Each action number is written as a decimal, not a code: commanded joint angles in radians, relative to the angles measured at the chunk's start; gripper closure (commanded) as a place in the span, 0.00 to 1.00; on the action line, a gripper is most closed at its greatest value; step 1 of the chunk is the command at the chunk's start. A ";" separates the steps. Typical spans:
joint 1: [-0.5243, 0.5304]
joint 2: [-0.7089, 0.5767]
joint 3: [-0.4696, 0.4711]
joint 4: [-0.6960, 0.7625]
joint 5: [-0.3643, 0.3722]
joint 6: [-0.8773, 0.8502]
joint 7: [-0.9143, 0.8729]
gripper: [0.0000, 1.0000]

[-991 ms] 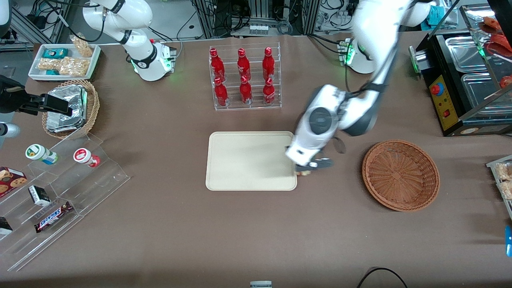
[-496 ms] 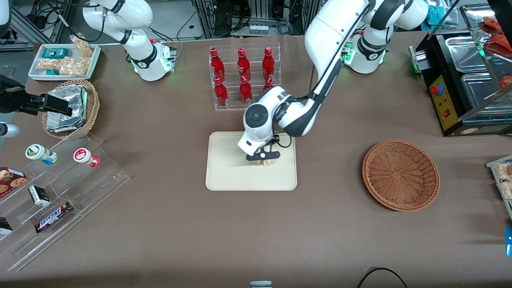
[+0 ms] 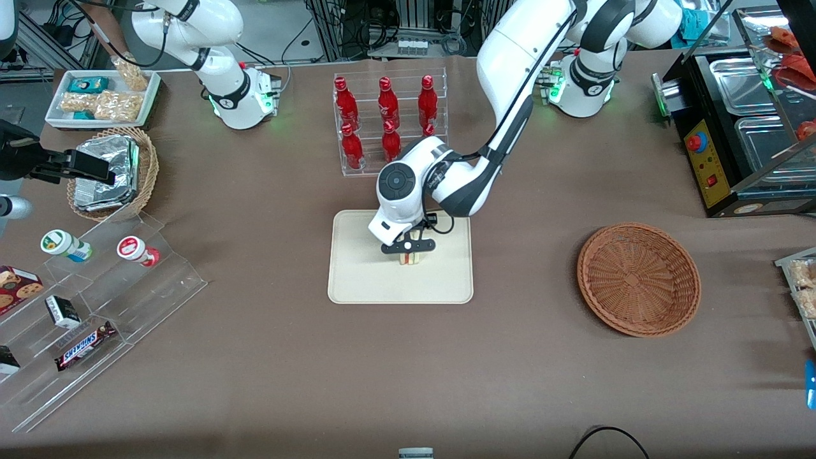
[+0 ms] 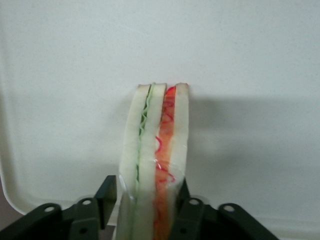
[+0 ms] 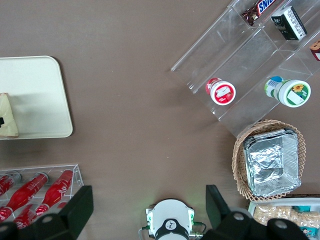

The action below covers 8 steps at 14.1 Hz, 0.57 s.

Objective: Place sandwich from basket to tray
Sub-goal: 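Lower the sandwich onto the tray and open the left gripper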

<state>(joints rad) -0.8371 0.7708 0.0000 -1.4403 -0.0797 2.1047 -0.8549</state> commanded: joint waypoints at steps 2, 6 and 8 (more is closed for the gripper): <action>-0.002 -0.022 0.040 0.055 0.008 -0.035 -0.021 0.00; 0.073 -0.163 0.058 0.049 0.001 -0.159 -0.009 0.00; 0.142 -0.258 0.058 0.043 0.008 -0.279 0.014 0.00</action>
<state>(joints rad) -0.7558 0.6289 0.0636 -1.3610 -0.0795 1.9276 -0.8574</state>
